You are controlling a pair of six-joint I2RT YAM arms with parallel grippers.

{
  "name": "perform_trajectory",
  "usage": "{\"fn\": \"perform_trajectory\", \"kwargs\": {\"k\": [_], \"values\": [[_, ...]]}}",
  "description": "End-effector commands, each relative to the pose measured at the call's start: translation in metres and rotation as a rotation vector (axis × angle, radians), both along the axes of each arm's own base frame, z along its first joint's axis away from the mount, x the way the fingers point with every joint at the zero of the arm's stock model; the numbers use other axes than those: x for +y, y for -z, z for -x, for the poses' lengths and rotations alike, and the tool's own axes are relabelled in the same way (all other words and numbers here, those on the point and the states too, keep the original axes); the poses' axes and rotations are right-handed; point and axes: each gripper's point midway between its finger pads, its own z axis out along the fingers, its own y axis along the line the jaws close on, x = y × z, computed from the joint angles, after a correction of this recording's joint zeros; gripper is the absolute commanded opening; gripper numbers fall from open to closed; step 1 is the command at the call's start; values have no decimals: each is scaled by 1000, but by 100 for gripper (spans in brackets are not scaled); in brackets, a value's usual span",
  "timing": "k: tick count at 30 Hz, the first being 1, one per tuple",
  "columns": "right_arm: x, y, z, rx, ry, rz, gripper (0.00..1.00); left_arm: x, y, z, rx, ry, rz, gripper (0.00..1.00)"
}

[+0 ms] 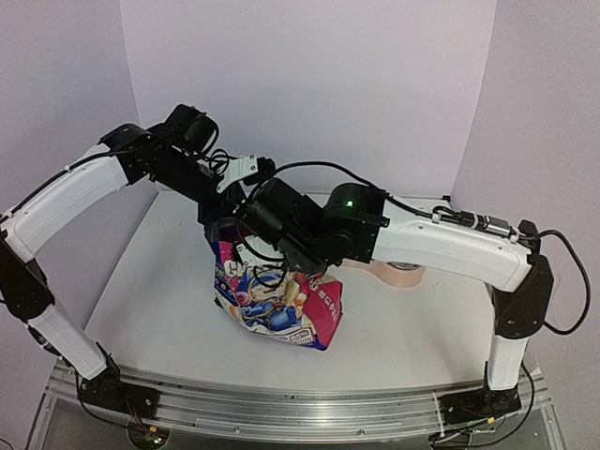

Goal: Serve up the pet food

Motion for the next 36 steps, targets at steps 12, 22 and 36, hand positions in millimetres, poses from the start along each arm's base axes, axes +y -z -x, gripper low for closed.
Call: {"fn": "perform_trajectory", "kwargs": {"k": [12, 22, 36], "values": [[-27, 149, 35, 417, 107, 240, 0, -19, -59, 68, 140, 36, 197, 0], [-39, 242, 85, 700, 225, 383, 0, -36, -18, 104, 230, 133, 148, 0], [85, 161, 102, 1040, 19, -331, 0, 0, 25, 75, 352, 5, 106, 0]]}}
